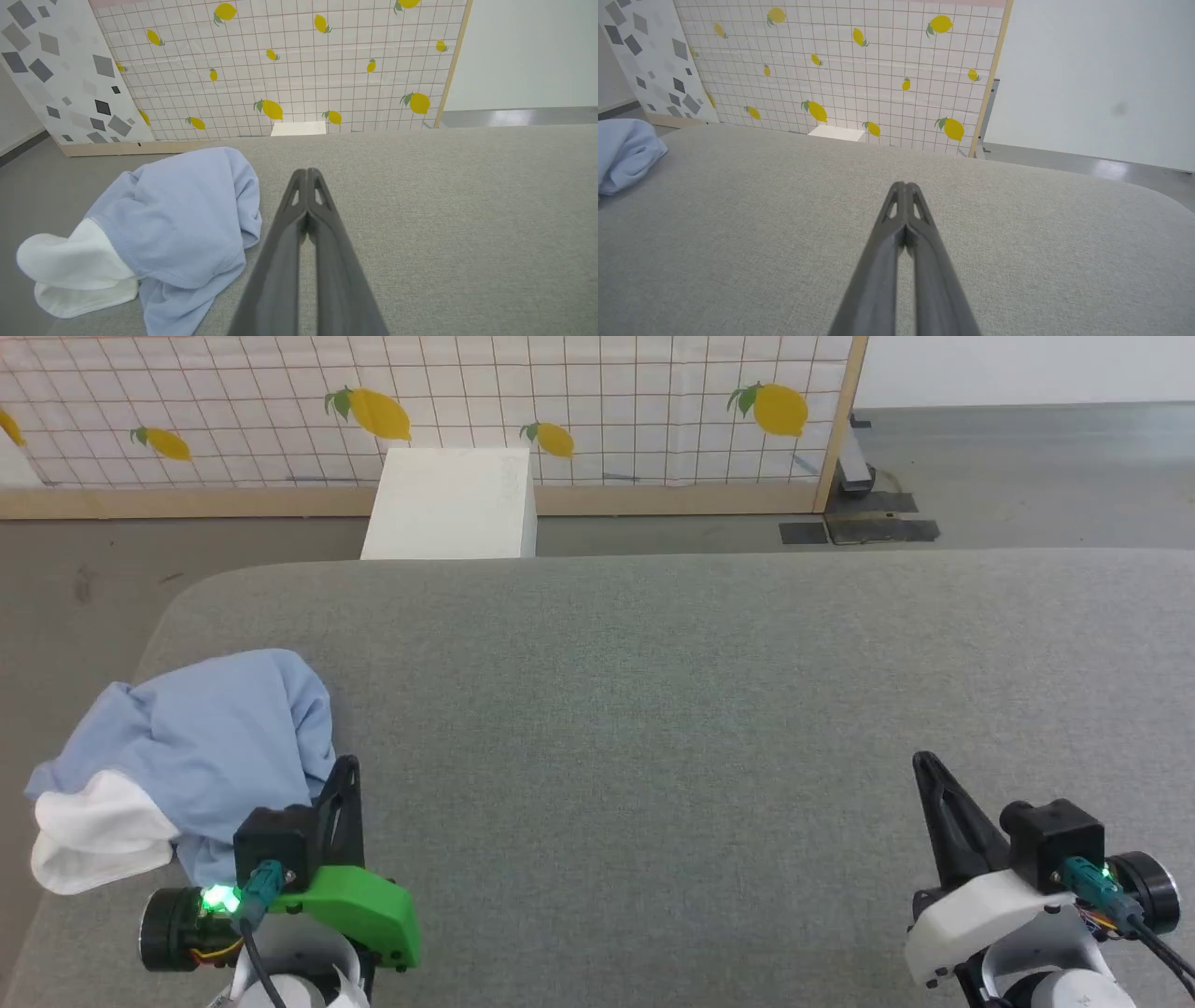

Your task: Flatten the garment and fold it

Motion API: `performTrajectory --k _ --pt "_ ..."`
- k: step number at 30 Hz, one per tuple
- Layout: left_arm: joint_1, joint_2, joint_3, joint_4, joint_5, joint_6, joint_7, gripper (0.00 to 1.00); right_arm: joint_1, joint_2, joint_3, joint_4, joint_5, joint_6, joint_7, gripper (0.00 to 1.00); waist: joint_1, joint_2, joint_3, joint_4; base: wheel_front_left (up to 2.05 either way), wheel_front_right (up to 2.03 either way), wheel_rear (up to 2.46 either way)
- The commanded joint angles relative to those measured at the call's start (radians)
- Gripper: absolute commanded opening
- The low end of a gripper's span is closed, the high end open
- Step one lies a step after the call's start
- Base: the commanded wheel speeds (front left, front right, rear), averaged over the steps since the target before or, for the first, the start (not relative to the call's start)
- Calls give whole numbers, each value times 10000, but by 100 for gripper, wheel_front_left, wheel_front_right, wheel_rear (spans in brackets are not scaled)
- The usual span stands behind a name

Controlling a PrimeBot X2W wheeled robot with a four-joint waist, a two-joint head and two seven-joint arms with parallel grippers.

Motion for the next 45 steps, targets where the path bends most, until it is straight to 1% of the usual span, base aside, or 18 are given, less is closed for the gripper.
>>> performTrajectory --k 1,19,20,21,22,34,45 --pt "139 -42 30 -26 128 64 14 0 -152 20 11 -49 -64 -17 1 0 0 0 0 0 0 0 0" --pt "139 -42 30 -26 128 64 14 0 -152 20 11 -49 -64 -17 1 0 0 0 0 0 0 0 0" --pt "0 0 2 0 0 0 0 100 0 0 -2 0 0 0 0 100 0 0 0 0 0 0 0" --pt "-2 2 -9 3 -14 1 -2 0 1 -2 -6 4 4 0 -1 0 0 0 0 0 0 0 0" --pt "-3 2 -13 3 -25 1 -2 100 4 -2 -6 6 4 0 -1 100 0 0 0 0 0 0 0" --pt "-103 1 -172 231 -212 128 -207 100 -58 -2 -38 147 58 -1 -145 100 0 0 -30 88 0 0 0" --pt "-157 43 -263 466 -389 290 -440 100 -120 0 -44 316 106 -3 -314 100 0 0 -92 561 0 0 0"
